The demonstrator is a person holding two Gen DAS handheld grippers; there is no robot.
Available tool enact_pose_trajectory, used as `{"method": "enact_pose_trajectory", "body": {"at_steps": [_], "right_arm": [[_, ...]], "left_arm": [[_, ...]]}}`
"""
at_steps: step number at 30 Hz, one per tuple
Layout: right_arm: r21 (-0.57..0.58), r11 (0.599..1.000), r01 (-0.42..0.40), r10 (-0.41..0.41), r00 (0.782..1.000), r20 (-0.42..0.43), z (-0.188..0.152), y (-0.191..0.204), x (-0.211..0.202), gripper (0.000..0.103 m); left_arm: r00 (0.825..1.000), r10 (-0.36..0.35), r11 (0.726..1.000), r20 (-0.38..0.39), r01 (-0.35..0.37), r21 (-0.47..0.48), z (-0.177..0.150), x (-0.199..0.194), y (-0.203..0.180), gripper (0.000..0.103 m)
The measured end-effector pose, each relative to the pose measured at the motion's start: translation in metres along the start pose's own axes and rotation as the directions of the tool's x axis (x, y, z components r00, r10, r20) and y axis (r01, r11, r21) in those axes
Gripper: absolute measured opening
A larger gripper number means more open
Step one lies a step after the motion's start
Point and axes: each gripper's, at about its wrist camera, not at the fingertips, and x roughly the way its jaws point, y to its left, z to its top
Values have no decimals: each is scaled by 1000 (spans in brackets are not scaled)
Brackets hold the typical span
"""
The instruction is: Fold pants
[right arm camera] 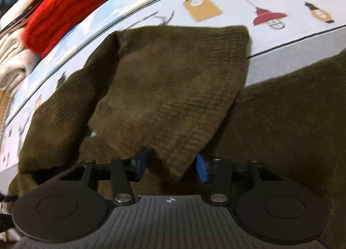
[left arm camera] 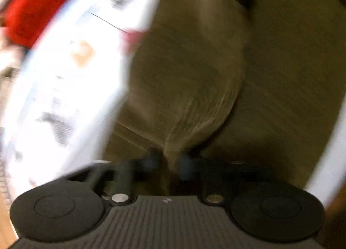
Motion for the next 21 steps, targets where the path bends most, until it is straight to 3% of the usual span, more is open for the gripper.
{"method": "enact_pose_trajectory", "body": {"at_steps": [1, 3, 5, 7, 9, 10, 12, 14, 16, 17, 18, 19, 21], "right_arm": [[5, 1000, 10, -10, 1000, 4, 3, 1, 1, 6], [41, 999, -5, 4, 1000, 27, 9, -2, -5, 4], [59, 998, -21, 16, 997, 78, 20, -1, -11, 3], [79, 995, -53, 40, 987, 158, 29, -3, -29, 3], [136, 982, -128, 90, 963, 254, 40, -13, -53, 3], [159, 973, -164, 110, 946, 306, 44, -18, -65, 3], [202, 946, -251, 140, 885, 444, 54, -32, -96, 3], [237, 915, -326, 139, 807, 574, 59, -52, -124, 3], [275, 887, -371, 91, 724, 683, 61, -75, -150, 3], [298, 872, -388, 66, 697, 714, 62, -88, -159, 3], [323, 861, -393, 32, 675, 737, 61, -102, -167, 3], [338, 860, -382, 3, 667, 745, 63, -111, -171, 3], [351, 866, -356, -25, 670, 742, 69, -127, -175, 3]], "left_arm": [[998, 61, 994, 27, -59, -91, 4, -6, 17, 12], [987, 148, 928, 57, -119, -352, 7, -18, 64, 12], [975, 211, 818, 74, -135, -559, 2, -23, 101, 11], [969, 238, 749, 67, -139, -648, -3, -15, 119, 11], [966, 257, 693, 43, -153, -705, -4, 0, 131, 11], [966, 257, 665, 35, -150, -732, -4, 4, 135, 11], [970, 244, 581, 14, -135, -802, -1, 18, 154, 11], [975, 221, 486, -15, -123, -865, -2, 34, 174, 11], [982, 188, 424, -33, -112, -899, -2, 52, 184, 11], [984, 172, 416, -33, -103, -903, 1, 60, 186, 11], [984, 172, 432, -37, -109, -895, 10, 67, 188, 11], [984, 176, 460, -38, -117, -880, 16, 69, 183, 12], [984, 176, 519, -22, -112, -847, 28, 75, 174, 12]]}}
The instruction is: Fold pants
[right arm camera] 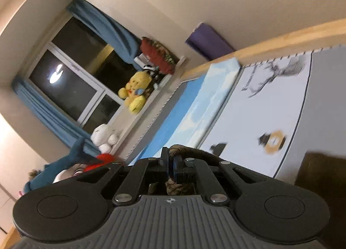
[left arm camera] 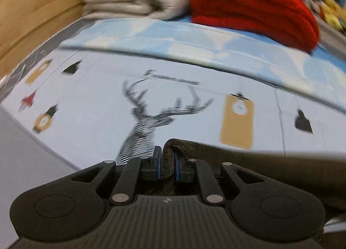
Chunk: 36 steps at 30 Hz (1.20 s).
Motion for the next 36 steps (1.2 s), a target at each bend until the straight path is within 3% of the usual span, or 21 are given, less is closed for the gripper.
{"method": "enact_pose_trajectory", "body": {"at_steps": [4, 8, 10, 13, 14, 15, 16, 18, 20, 22, 24, 26, 27, 28, 29, 30, 31, 32, 35, 36], "right_arm": [[-4, 997, 78, -78, 997, -24, 9, -10, 17, 3], [-57, 994, 93, -94, 995, -19, 6, 3, 57, 3], [-99, 994, 49, -50, 999, -12, -3, 23, 82, 3], [-232, 968, -94, 101, 995, 17, -18, 62, 97, 6], [-275, 956, -106, 112, 994, 7, -23, 71, 100, 14], [-297, 952, -74, 77, 997, -4, -27, 76, 103, 22], [-307, 952, 5, -8, 1000, -8, -31, 75, 108, 37], [-294, 941, 166, -179, 984, -17, -42, 56, 116, 38], [-253, 928, 273, -301, 950, -79, -52, 27, 124, 38], [-226, 908, 353, -388, 913, -130, -63, -1, 127, 38], [-219, 887, 407, -443, 884, -152, -71, -18, 131, 38], [-212, 880, 425, -463, 867, -183, -75, -26, 139, 38], [-197, 883, 427, -462, 863, -203, -76, -28, 142, 39], [-181, 889, 421, -454, 862, -225, -77, -32, 145, 39], [-173, 896, 409, -442, 861, -253, -81, -34, 148, 39], [-171, 899, 403, -436, 858, -273, -87, -36, 149, 39], [-172, 898, 405, -439, 852, -284, -92, -36, 152, 39], [-171, 896, 411, -444, 849, -287, -97, -36, 153, 39], [-151, 900, 408, -435, 843, -315, -113, -33, 150, 38], [-149, 902, 405, -432, 846, -313, -117, -32, 148, 38]], "left_arm": [[1000, 1, 997, 12, -2, 75, -6, 10, -22, 12], [1000, -2, 1000, -17, 2, -5, -5, 28, -19, 12], [1000, 7, 999, -21, -8, -45, -6, 31, -16, 13], [998, 46, 996, -45, -50, -78, -11, 40, -13, 23], [997, 57, 996, -55, -61, -72, -11, 42, -14, 24], [996, 65, 996, -61, -69, -57, -11, 43, -15, 26], [995, 75, 996, -59, -78, -34, -11, 41, -18, 28], [994, 98, 995, -55, -98, 3, -7, 37, -23, 31], [991, 120, 993, -51, -120, 2, -3, 33, -25, 39], [989, 149, 988, -10, -149, -27, 2, 25, -23, 69], [978, 205, 978, 28, -204, -44, 6, 19, -21, 77], [977, 212, 974, 36, -208, -89, 10, 13, -17, 67], [988, 150, 984, 46, -144, -108, 12, 8, -18, 48], [996, 75, 992, 57, -69, -102, 15, 2, -23, 37], [996, -42, 997, 74, 47, -66, 15, -5, -33, 36], [983, -160, 987, 89, 162, -11, 14, -13, -46, 33], [957, -273, 961, 100, 267, 67, 11, -22, -62, 32], [920, -381, 917, 97, 362, 167, 5, -31, -82, 32], [798, -602, 726, -36, 565, 391, -24, -48, -135, 32], [773, -627, 669, -95, 597, 443, -36, -50, -153, 33]]}}
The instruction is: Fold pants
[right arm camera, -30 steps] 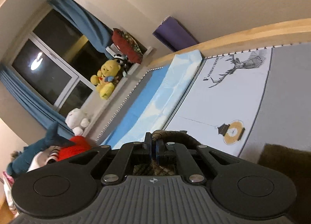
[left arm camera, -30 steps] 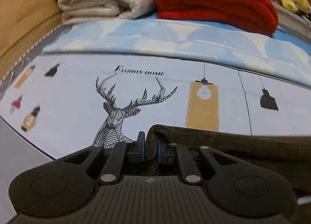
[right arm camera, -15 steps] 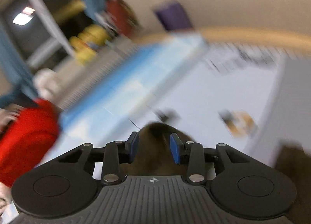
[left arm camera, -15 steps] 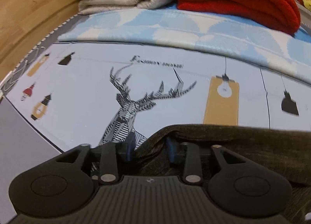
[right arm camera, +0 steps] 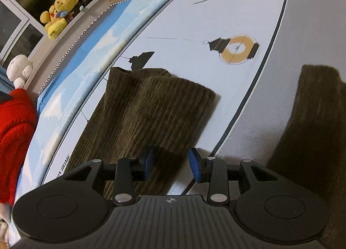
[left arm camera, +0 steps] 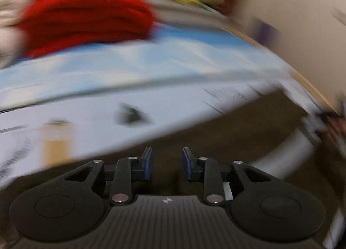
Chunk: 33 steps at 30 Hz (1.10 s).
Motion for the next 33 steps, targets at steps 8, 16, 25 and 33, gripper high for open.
{"method": "enact_pose_trajectory", "body": {"at_steps": [8, 16, 25, 33], "right_arm": [[-49, 986, -156, 162, 974, 157, 17, 18, -20, 3], [-80, 955, -287, 298, 928, 223, 45, 24, -48, 8], [206, 977, 47, -50, 999, 10, 43, -57, -10, 25], [142, 987, -74, 68, 996, 50, 45, -44, 10, 47]], "left_arm": [[982, 93, 968, -164, -51, 245, -26, 78, -80, 60], [993, 93, 978, -77, -77, 192, -5, 66, -67, 8], [934, -149, 889, -324, 270, 370, -34, 49, -80, 9], [936, -145, 908, -321, 255, 332, -35, 50, -77, 10]]}}
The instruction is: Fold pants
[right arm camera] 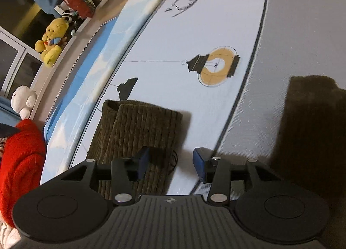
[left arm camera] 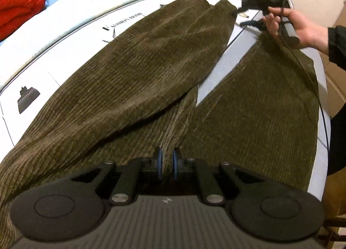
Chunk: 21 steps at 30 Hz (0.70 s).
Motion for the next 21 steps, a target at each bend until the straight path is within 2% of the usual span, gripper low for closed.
{"method": "enact_pose_trajectory", "body": {"at_steps": [1, 2, 3, 4, 5, 7, 10, 11, 12, 13, 14, 15, 16, 17, 18, 19, 20, 21], "right_arm": [[1, 1000, -10, 10, 1000, 10, 1, 1, 1, 47], [-7, 1000, -19, 20, 1000, 13, 1, 2, 3, 43], [-19, 1000, -20, 20, 1000, 16, 2, 4, 6, 35], [-31, 999, -27, 27, 1000, 13, 4, 6, 7, 8], [-37, 999, -34, 35, 999, 15, 4, 8, 7, 4], [-59, 996, -69, 72, 996, 54, 8, 19, -6, 3], [-159, 976, -150, 178, 967, 180, 27, 51, -56, 2], [-195, 977, -92, 133, 969, 211, 32, 53, -65, 2], [-180, 984, 9, 29, 978, 207, 34, 43, -64, 2], [-131, 983, 127, -104, 980, 167, 34, 24, -54, 2], [-88, 975, 205, -194, 974, 114, 32, 6, -45, 3], [-42, 958, 285, -283, 958, 46, 30, -15, -35, 3], [2, 951, 308, -308, 951, 15, 30, -30, -32, 2], [30, 960, 279, -280, 960, 28, 33, -34, -34, 5], [5, 960, 279, -279, 959, 46, 37, -28, -37, 10], [-39, 958, 284, -280, 956, 86, 39, -19, -42, 18], [-100, 945, 311, -292, 942, 166, 38, -9, -49, 18], [-142, 925, 353, -318, 921, 225, 37, -1, -54, 20]], "left_arm": [[1000, 9, 1000, -2, -9, 7, -1, 1, -2, 12], [1000, 25, 1000, -3, -25, 12, -1, 1, -4, 13], [999, 35, 999, -2, -35, 13, -1, 1, -5, 14], [999, 45, 999, 4, -45, 12, -1, 1, -5, 14], [998, 61, 998, 18, -61, 9, -1, 0, -4, 14], [994, 88, 996, 57, -88, -9, 0, -4, 0, 13], [993, 60, 997, 99, -55, -56, 5, -9, 6, 12], [995, 36, 998, 96, -31, -53, 7, -8, 3, 12], [997, 16, 999, 80, -13, -32, 8, -4, -4, 12], [998, -2, 1000, 55, 2, 3, 8, 0, -13, 12], [1000, -15, 999, 24, 14, 40, 8, 6, -21, 14], [1000, -17, 997, -1, 17, 70, 7, 10, -28, 15], [1000, -7, 995, -8, 8, 97, 5, 13, -33, 16], [1000, -1, 994, -10, 2, 106, 5, 13, -35, 18], [1000, -6, 995, -7, 7, 98, 6, 11, -33, 20], [1000, -18, 997, 2, 18, 78, 7, 7, -30, 23], [999, -30, 998, 20, 29, 55, 8, 1, -25, 27], [998, -37, 999, 42, 35, 34, 8, -6, -20, 37]]}}
